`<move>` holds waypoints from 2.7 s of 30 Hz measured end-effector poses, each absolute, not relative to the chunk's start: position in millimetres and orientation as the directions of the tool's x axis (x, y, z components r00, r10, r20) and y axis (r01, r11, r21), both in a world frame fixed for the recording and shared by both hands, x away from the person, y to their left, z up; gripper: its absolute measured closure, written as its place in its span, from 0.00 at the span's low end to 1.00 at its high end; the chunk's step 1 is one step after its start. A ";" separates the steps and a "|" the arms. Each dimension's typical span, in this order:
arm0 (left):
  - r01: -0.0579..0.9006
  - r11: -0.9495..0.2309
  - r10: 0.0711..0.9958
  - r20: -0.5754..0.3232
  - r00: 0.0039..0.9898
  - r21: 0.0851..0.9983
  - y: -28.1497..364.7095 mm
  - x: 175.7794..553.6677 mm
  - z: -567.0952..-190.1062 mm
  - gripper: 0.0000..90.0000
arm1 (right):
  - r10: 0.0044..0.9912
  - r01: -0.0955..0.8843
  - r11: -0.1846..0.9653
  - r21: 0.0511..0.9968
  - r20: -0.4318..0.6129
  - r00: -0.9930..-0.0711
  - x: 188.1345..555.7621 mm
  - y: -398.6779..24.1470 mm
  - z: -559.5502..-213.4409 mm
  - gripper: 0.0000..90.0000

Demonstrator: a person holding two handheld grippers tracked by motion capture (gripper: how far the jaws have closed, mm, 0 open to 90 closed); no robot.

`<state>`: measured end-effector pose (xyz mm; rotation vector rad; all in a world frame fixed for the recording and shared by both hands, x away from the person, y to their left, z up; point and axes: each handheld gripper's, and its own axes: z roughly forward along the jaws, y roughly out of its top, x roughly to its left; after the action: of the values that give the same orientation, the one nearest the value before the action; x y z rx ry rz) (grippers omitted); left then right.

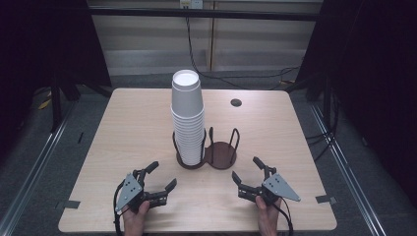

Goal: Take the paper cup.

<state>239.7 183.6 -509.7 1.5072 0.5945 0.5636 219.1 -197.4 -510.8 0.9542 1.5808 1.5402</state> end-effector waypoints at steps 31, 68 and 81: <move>0.023 0.000 0.688 -0.017 0.725 1.000 186.0 242.2 -510.2 0.18 | 0.864 0.106 0.029 0.994 0.028 -0.502 220.7 -192.8 -495.3 0.22; 0.013 -0.016 0.668 0.001 0.744 1.000 189.5 247.7 -510.1 0.18 | 0.758 0.099 0.013 0.995 0.055 -0.650 234.2 -191.4 -434.1 0.28; 0.015 -0.014 0.669 -0.002 0.743 1.000 189.3 247.3 -510.1 0.18 | 0.692 0.171 0.048 0.984 0.090 -0.716 252.5 -183.0 -404.5 0.29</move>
<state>247.3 189.3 -510.1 1.5124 0.5820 0.5678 252.5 -183.0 -404.5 0.8654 1.9233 1.7094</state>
